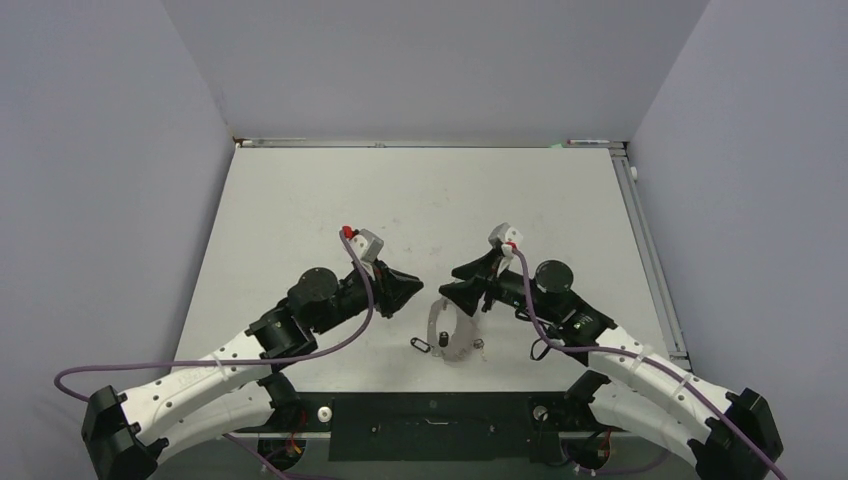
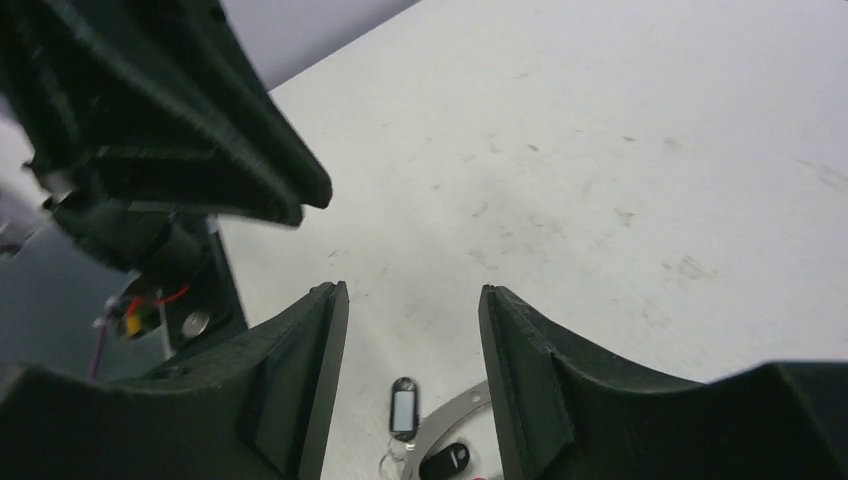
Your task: Put the keys on the keyring
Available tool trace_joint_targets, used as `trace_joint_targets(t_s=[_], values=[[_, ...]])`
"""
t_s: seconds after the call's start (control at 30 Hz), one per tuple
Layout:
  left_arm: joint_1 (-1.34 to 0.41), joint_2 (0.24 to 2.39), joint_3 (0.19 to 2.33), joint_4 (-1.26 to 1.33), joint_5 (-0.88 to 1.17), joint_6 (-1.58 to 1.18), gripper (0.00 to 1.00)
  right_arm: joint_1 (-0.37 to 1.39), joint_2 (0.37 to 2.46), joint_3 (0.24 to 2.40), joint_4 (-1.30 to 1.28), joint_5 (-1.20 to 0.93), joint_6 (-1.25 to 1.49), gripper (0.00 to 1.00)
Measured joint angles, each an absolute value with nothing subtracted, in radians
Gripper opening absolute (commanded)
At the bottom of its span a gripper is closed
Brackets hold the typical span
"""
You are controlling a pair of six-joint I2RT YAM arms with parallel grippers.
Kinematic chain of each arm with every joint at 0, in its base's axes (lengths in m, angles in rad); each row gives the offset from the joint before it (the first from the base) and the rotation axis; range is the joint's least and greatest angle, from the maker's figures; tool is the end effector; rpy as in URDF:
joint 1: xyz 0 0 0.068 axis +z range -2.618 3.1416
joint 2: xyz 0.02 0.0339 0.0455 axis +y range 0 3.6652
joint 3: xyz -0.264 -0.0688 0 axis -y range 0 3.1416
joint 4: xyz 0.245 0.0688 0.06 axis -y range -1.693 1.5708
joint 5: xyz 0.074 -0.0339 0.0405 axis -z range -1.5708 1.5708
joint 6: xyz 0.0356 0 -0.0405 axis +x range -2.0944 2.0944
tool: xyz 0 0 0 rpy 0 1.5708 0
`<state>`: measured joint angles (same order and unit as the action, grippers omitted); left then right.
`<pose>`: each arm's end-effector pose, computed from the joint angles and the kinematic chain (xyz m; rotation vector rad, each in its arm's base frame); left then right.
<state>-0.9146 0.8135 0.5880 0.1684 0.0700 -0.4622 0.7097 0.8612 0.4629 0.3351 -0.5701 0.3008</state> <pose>0.1202 -0.1601 0.3028 0.4480 1.6892 -1.0953 0.1398 0.1455 0.2675 -0.8080 1.5793 1.2157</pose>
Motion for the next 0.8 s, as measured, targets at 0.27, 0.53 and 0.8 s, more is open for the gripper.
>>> trace_joint_targets(t_s=[0.27,0.53,0.8], values=[[-0.915,0.883,0.592,-0.034,-0.116,-0.475,0.63,0.722,0.831,0.525,0.023,-0.105,0.457,0.56],[-0.923,0.988,0.592,-0.057,-0.146,-0.479,0.65,0.723,0.822,0.554,-0.424,0.268,0.807,0.58],[-0.968,1.073,0.592,-0.047,-0.147,-0.486,0.65,0.741,0.801,0.503,-0.609,0.284,0.997,0.5]])
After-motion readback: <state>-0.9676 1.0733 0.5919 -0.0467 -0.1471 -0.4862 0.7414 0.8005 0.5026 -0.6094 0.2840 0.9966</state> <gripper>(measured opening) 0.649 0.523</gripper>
